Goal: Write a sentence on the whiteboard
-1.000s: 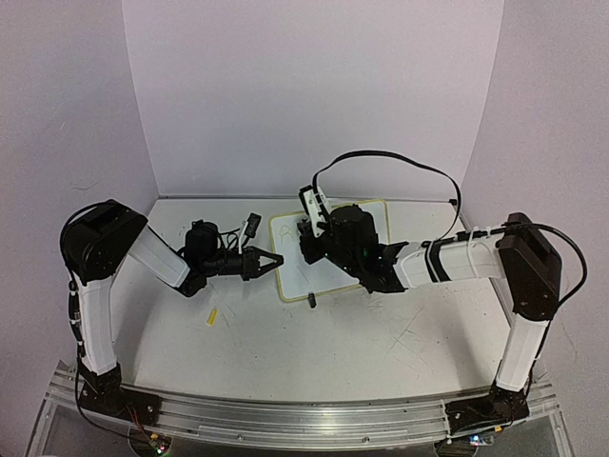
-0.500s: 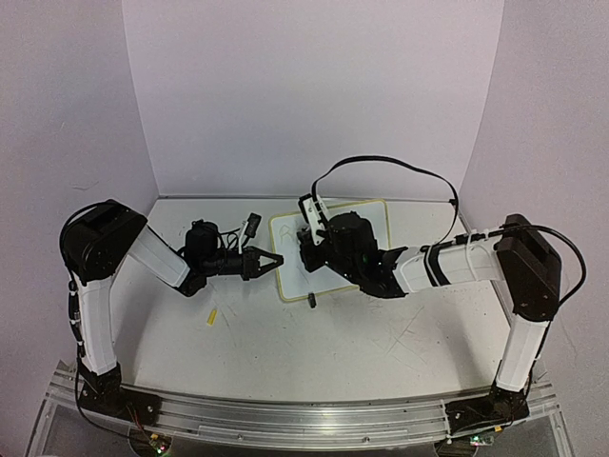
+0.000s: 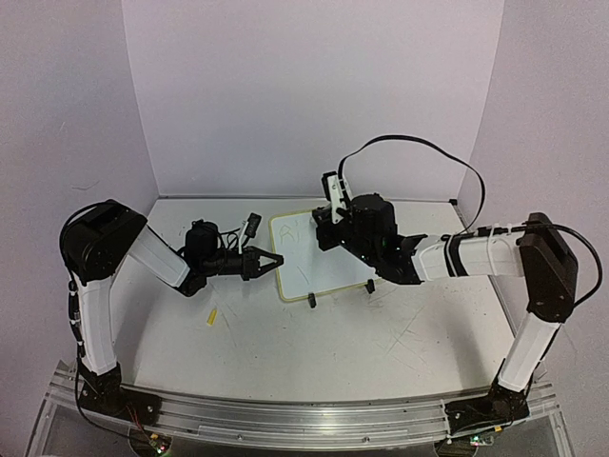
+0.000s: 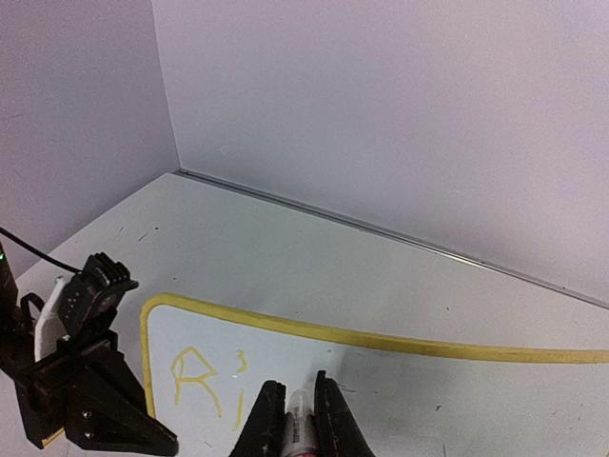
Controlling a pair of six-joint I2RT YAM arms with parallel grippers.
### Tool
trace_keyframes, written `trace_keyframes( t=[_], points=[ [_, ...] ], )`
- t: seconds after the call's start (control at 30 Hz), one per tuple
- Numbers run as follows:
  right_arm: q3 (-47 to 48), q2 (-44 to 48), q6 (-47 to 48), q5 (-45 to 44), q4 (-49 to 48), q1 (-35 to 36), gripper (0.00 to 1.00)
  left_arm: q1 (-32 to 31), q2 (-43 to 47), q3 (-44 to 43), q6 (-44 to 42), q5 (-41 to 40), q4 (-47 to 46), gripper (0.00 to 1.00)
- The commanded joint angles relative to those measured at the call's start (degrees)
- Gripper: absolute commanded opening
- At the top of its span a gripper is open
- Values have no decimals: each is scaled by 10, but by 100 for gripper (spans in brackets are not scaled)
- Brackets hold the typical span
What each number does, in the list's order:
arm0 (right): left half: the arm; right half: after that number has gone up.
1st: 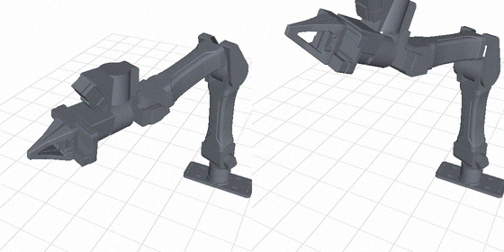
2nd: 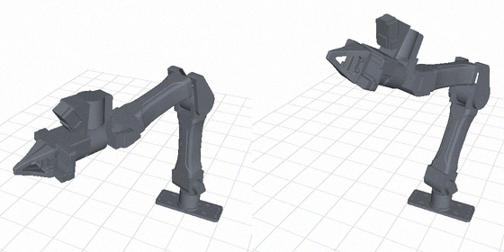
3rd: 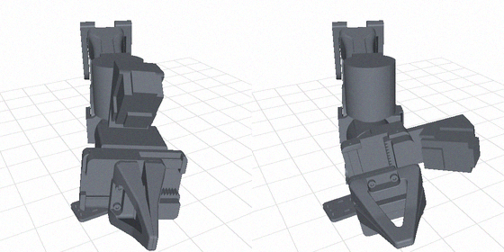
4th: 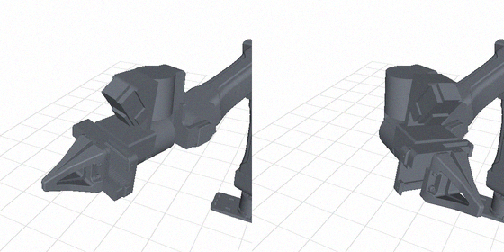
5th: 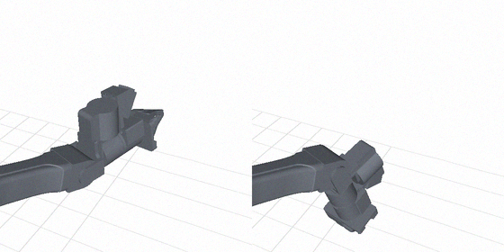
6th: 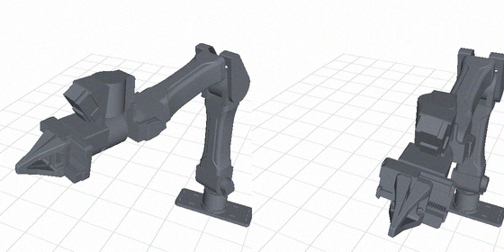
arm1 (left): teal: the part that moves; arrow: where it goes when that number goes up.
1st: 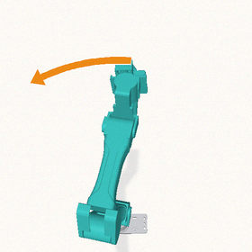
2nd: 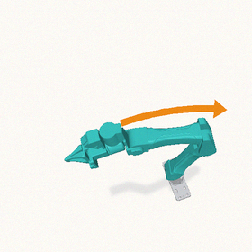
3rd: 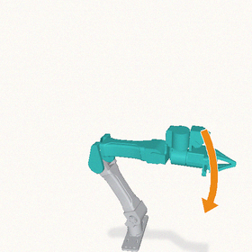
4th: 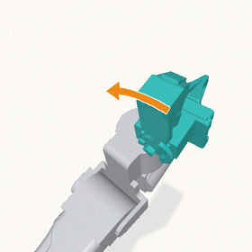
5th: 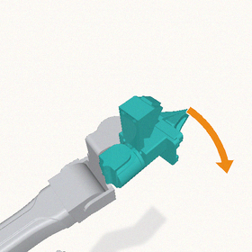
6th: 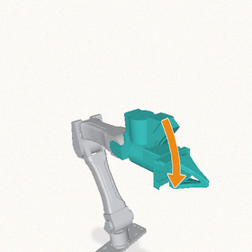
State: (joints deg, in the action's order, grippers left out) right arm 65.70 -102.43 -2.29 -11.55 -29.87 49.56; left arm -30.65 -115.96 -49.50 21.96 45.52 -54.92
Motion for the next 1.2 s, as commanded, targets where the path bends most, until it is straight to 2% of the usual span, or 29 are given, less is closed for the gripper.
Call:
trace_keyframes(
  t=[0.0,0.63,1.17],
  points=[
    [1,5,-24,6,-16,-20,0,2,13,-6,-21,-17,47,0],
    [13,-18,-10,37,-20,-16,0,2,7,-11,-22,-16,48,0],
    [23,-32,-4,5,-24,-15,0,2,11,-8,-22,-16,48,0]
  ],
)
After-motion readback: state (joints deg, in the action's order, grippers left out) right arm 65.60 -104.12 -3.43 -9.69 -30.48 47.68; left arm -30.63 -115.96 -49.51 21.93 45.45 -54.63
